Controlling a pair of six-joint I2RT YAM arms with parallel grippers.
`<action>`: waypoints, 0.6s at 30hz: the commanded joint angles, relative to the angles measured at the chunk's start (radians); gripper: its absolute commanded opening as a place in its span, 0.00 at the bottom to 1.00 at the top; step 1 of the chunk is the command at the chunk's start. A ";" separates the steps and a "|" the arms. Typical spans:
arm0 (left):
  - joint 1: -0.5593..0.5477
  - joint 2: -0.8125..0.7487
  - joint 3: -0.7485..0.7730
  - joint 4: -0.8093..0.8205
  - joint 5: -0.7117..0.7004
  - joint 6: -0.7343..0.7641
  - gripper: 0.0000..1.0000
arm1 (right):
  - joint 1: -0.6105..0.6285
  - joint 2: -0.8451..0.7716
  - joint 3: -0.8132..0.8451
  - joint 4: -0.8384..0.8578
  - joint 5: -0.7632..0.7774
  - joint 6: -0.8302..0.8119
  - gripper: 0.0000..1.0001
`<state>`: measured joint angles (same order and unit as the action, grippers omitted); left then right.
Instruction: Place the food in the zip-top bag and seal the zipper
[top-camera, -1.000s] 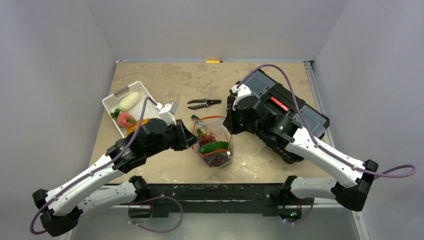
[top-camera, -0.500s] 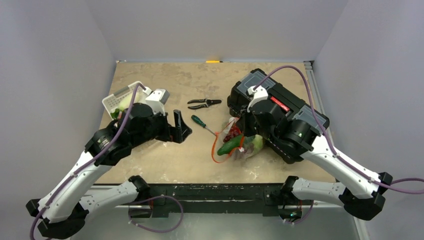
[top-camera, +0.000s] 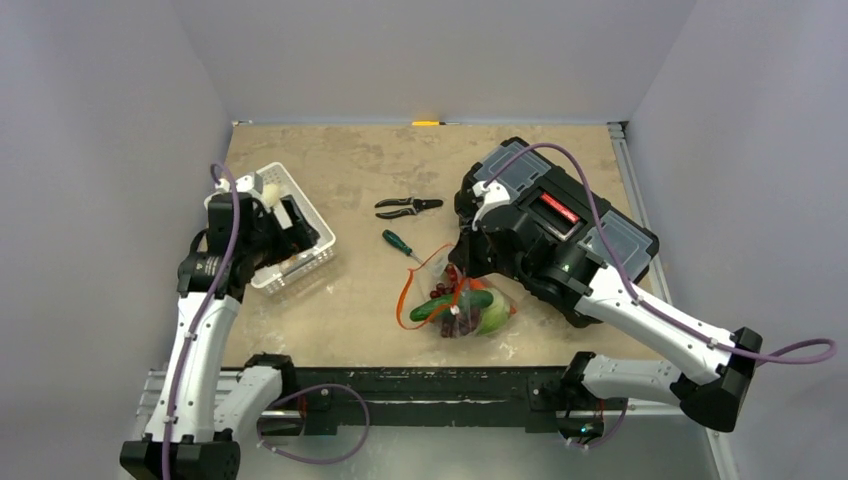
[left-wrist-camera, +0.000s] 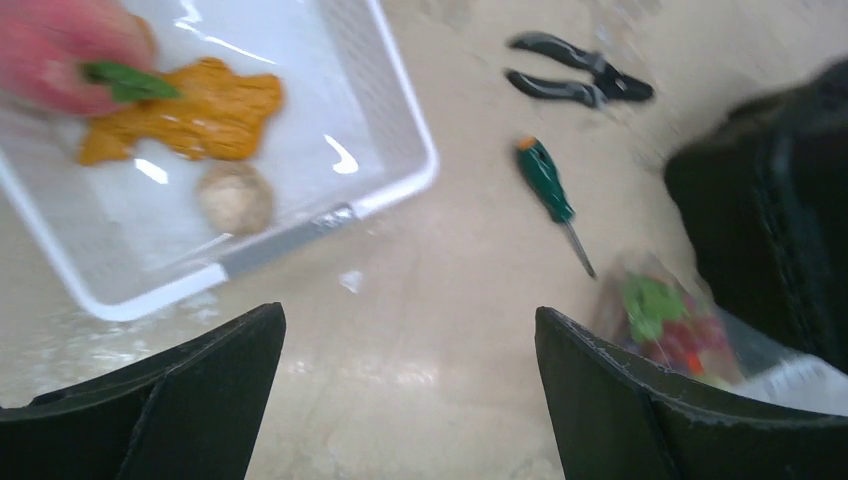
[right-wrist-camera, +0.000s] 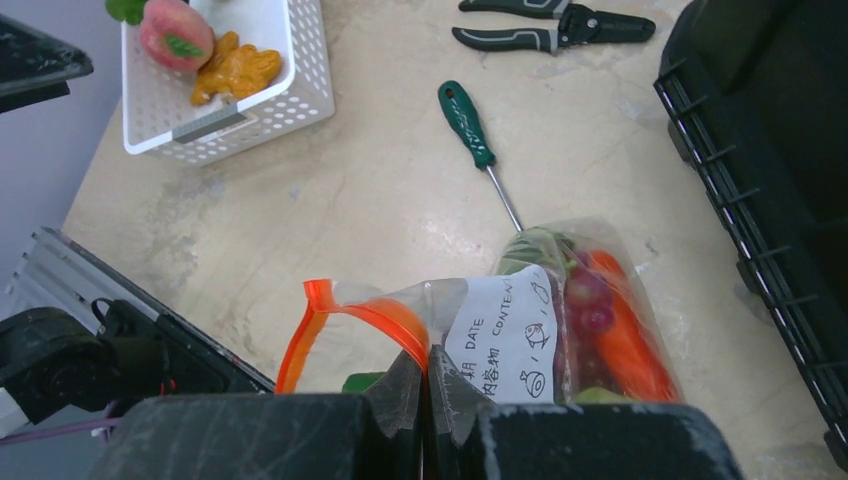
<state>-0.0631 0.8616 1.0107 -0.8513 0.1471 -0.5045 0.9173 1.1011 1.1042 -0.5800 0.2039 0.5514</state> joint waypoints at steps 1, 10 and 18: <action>0.063 0.042 0.011 0.125 -0.318 0.025 0.96 | 0.000 -0.012 0.016 0.119 -0.034 0.001 0.00; 0.102 0.394 0.099 0.270 -0.627 0.167 1.00 | 0.000 -0.061 0.026 0.108 -0.019 -0.004 0.00; 0.182 0.595 0.143 0.305 -0.618 0.184 0.95 | 0.000 -0.048 0.032 0.076 -0.012 0.004 0.00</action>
<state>0.0734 1.3979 1.0813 -0.5873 -0.4458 -0.3443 0.9173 1.0603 1.1042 -0.5415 0.1894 0.5499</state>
